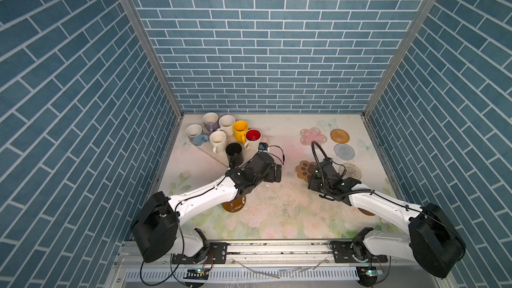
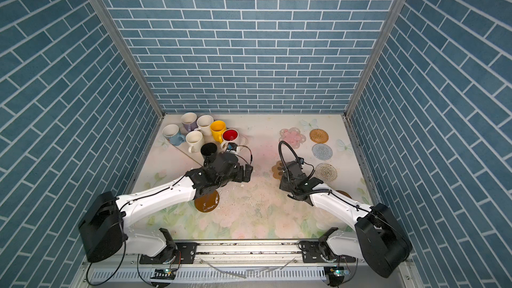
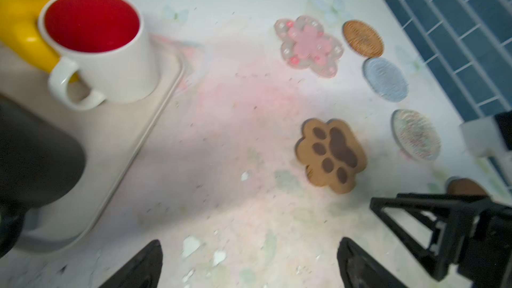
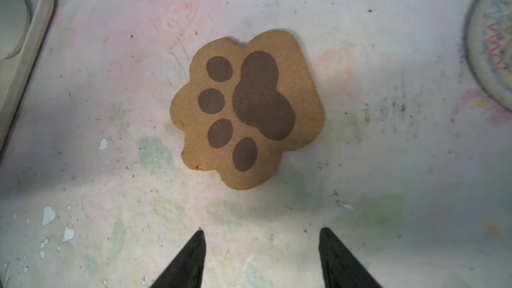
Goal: Place cups on coasters
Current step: Move the coaster to the middle-right of the table.
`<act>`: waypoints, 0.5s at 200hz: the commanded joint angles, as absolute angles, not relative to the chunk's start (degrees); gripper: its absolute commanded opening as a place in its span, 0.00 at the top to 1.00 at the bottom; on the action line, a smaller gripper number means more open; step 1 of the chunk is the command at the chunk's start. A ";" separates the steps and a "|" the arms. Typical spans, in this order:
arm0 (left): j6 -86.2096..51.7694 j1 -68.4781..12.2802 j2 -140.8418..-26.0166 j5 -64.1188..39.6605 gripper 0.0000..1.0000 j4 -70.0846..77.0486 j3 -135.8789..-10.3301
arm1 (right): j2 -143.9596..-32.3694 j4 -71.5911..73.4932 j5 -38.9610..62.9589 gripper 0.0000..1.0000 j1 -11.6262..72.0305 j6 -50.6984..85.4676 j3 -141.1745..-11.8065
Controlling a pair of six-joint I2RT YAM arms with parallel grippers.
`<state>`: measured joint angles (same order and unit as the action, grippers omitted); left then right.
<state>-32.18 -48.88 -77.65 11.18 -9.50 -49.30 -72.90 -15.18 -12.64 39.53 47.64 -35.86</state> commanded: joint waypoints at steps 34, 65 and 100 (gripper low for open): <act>-32.59 -48.35 -62.89 17.31 0.01 -15.17 -36.45 | -83.58 -20.84 -22.62 0.31 47.07 55.85 -44.28; -33.42 -48.34 -56.79 18.45 0.01 -15.73 -30.71 | -87.97 -21.95 -24.50 0.28 49.78 61.05 -46.65; -33.93 -48.34 -53.89 18.39 0.01 -14.97 -27.03 | -92.77 -25.93 -27.09 0.27 51.48 65.86 -50.18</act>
<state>-33.23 -48.66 -55.33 17.15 -14.55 -28.84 -90.13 -21.10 -22.98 50.50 58.81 -46.50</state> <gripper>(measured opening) 0.994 0.729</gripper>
